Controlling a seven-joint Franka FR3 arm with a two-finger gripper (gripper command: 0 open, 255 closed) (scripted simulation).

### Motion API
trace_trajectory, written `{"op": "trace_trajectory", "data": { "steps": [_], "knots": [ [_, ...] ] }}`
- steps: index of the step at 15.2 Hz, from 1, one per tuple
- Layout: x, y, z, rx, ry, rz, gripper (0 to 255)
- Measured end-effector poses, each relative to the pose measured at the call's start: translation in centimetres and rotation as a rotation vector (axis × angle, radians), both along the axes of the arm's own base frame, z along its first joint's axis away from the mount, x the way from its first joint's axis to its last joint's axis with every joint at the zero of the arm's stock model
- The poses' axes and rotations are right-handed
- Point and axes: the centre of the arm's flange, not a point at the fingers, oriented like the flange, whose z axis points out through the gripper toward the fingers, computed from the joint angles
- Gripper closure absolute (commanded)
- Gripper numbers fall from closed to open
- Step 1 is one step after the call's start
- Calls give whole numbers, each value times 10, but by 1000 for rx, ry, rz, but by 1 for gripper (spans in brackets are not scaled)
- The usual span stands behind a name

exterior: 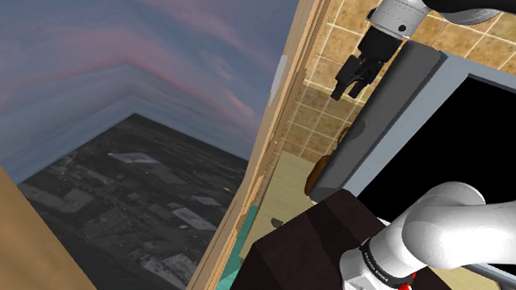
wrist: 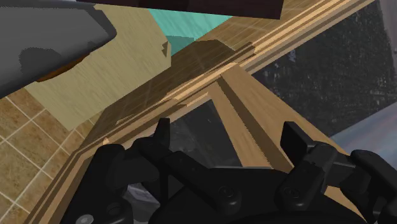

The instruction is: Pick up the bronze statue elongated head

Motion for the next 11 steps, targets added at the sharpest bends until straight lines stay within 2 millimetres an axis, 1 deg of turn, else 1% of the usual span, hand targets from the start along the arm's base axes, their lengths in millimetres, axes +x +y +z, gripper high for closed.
{"op": "trace_trajectory", "data": {
  "steps": [1, 2, 4, 6, 9, 11],
  "knots": [
    [0, 0, 0, 0, 0, 0, 0],
    [3, -4, -5, -2, 9, 7, 0],
    [11, -18, -17, -10, 40, 32, 0],
    [25, -34, -35, -20, 75, 63, 0],
    [35, -57, -64, -34, 132, 110, 0],
    [48, -74, -81, -43, 169, 142, 0]
  ]
}}
